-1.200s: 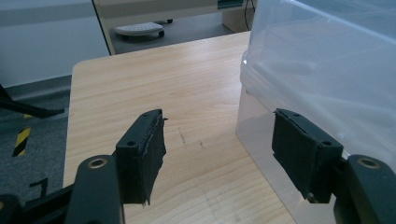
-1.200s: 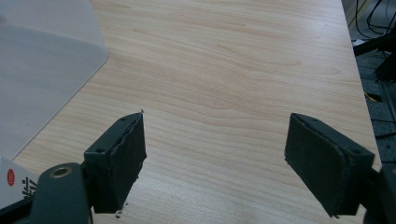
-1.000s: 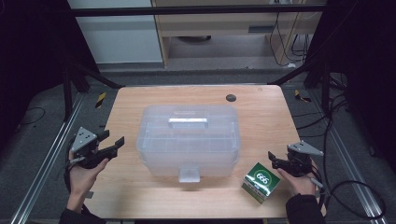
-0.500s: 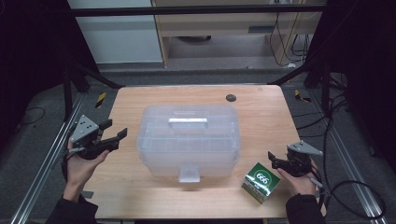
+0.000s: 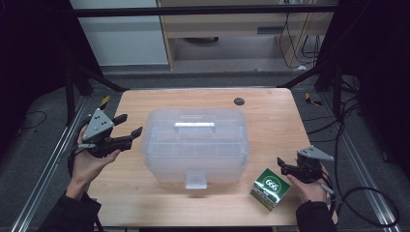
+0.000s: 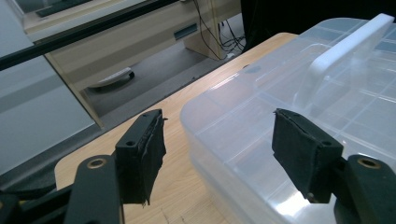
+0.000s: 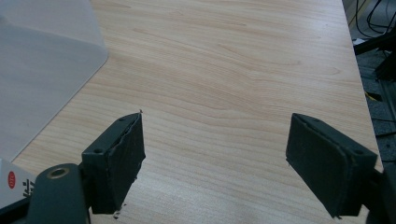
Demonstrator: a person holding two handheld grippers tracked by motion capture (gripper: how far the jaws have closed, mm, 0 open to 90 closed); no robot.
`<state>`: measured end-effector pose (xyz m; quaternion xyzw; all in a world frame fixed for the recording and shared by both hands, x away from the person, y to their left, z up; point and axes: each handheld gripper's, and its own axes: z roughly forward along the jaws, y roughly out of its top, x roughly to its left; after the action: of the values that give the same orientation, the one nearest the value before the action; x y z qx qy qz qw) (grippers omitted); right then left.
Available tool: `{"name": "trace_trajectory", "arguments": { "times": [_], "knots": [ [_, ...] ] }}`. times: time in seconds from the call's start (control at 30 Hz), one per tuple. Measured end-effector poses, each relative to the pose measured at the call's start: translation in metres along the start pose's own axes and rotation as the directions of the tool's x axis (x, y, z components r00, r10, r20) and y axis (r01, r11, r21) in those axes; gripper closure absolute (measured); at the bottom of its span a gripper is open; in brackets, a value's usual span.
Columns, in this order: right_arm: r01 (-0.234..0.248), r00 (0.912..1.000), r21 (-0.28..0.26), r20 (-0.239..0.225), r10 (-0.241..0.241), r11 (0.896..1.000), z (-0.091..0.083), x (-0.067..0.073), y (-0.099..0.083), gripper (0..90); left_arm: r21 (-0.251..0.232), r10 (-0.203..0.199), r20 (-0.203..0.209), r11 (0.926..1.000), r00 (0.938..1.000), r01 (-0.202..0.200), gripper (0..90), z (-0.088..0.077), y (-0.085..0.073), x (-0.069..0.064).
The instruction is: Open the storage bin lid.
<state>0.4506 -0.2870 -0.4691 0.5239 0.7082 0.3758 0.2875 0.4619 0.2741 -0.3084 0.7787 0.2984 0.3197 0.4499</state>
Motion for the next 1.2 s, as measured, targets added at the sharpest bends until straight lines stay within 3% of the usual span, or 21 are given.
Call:
{"name": "trace_trajectory", "arguments": {
  "times": [0.27,0.3,0.43,0.73,0.8,0.83,0.87,0.9,0.93,0.97,1.07,1.1,1.2],
  "knots": [
    [-0.004,1.0000,0.011,-0.002,0.004,1.000,0.001,0.000,0.000,20.2,0.038,0.076,0.034,0.9963,0.9965,-0.077,35.5,0.012,0.014,-0.012],
    [-0.006,1.0000,0.012,-0.003,0.006,1.000,0.001,0.000,-0.001,20.3,0.056,0.101,0.045,0.9931,0.9938,-0.104,35.5,0.014,0.016,-0.016],
    [-0.003,1.0000,0.018,0.000,0.003,1.000,0.001,0.000,-0.001,20.5,0.078,0.139,0.059,0.9865,0.9884,-0.144,35.8,0.019,0.021,-0.022],
    [-0.004,1.0000,0.024,-0.004,0.004,1.000,0.002,0.000,-0.001,20.8,0.091,0.189,0.088,0.9762,0.9781,-0.197,36.1,0.025,0.030,-0.028],
    [-0.002,1.0000,0.026,-0.004,0.002,1.000,0.002,0.000,-0.002,20.9,0.112,0.217,0.107,0.9670,0.9703,-0.229,36.3,0.028,0.034,-0.032],
    [-0.002,1.0000,0.026,-0.004,0.002,1.000,0.002,0.000,-0.002,20.9,0.112,0.217,0.107,0.9670,0.9703,-0.229,36.3,0.028,0.034,-0.032],
    [-0.001,1.0000,0.029,-0.005,0.001,1.000,0.002,-0.001,-0.002,21.0,0.130,0.236,0.121,0.9591,0.9642,-0.251,36.3,0.031,0.037,-0.035],
    [-0.001,1.0000,0.030,-0.005,0.001,1.000,0.002,-0.001,-0.002,21.0,0.136,0.245,0.128,0.9557,0.9612,-0.261,36.3,0.032,0.038,-0.036],
    [-0.001,1.0000,0.030,-0.005,0.001,1.000,0.002,-0.001,-0.002,21.0,0.136,0.245,0.128,0.9557,0.9612,-0.261,36.3,0.032,0.038,-0.036],
    [-0.001,1.0000,0.031,-0.004,0.001,1.000,0.002,-0.001,-0.002,21.0,0.142,0.261,0.134,0.9498,0.9561,-0.279,36.3,0.033,0.040,-0.038],
    [-0.004,1.0000,0.034,-0.006,0.004,0.999,0.002,-0.001,-0.002,21.3,0.142,0.286,0.147,0.9412,0.9467,-0.307,36.0,0.037,0.045,-0.044],
    [-0.004,1.0000,0.034,-0.006,0.004,0.999,0.002,-0.001,-0.002,21.3,0.142,0.286,0.147,0.9412,0.9467,-0.307,36.0,0.037,0.045,-0.044],
    [0.001,1.0000,0.030,-0.009,-0.001,1.000,0.002,-0.001,-0.002,21.8,0.148,0.313,0.159,0.9300,0.9362,-0.336,36.0,0.040,0.049,-0.049]
  ]
}}
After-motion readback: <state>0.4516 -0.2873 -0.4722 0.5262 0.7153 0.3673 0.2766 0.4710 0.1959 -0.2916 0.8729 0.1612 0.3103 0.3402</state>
